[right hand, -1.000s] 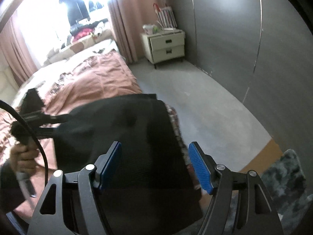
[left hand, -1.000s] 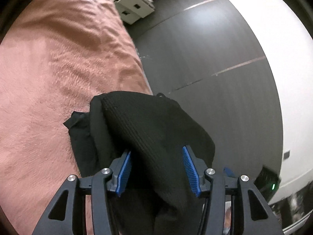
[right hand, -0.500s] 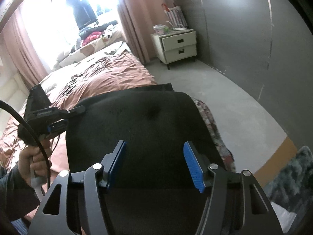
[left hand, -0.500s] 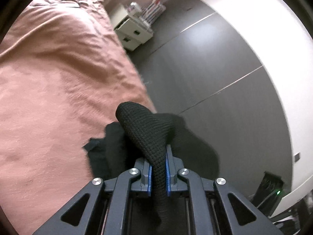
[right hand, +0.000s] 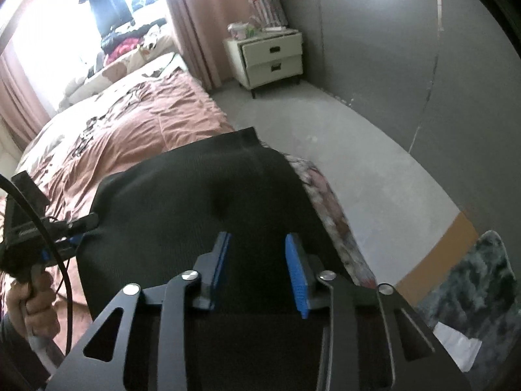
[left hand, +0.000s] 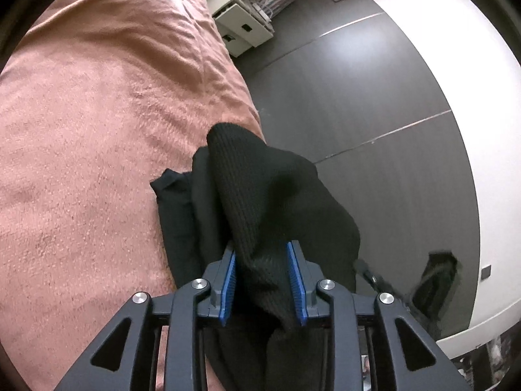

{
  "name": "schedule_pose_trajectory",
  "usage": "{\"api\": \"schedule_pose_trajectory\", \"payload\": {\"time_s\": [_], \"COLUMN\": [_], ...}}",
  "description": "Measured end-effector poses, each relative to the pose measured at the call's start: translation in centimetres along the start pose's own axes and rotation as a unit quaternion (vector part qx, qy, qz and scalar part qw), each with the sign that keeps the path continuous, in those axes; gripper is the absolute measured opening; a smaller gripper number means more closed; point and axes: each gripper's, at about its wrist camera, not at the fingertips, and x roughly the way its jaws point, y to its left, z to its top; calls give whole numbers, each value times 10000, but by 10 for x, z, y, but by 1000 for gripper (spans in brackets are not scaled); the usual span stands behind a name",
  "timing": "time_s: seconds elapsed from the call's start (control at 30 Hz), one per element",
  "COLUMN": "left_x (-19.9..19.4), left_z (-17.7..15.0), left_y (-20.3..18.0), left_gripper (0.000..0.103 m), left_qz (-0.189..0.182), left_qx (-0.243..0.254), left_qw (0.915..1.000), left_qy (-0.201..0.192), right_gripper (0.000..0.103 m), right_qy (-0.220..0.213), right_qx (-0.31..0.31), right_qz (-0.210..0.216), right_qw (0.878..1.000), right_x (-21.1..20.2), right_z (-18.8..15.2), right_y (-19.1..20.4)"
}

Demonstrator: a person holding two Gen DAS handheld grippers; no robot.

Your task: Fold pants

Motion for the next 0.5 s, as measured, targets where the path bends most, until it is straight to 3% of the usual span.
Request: {"api": "schedule_pose_trajectory", "payload": {"time_s": [0.17, 0.33, 0.5], "left_x": [4, 13, 8], "left_z": [0, 2, -6], "left_y": [1, -4, -6], "left_gripper": [31, 31, 34], "left_qz": [141, 246, 126], "left_qx": [-4, -19, -127], "left_qw": [9999, 9996, 9998], "left_qy": [-23, 104, 102], "right_gripper": [26, 26, 26], "right_qy": [39, 250, 83], "right_qx": [-30, 337, 264], "right_qz": [-506, -885, -659], "right_qw": [9987, 9952, 9974], "right_x": [14, 27, 13], "right_z": [20, 35, 39], "right_y": [-5, -28, -14]}}
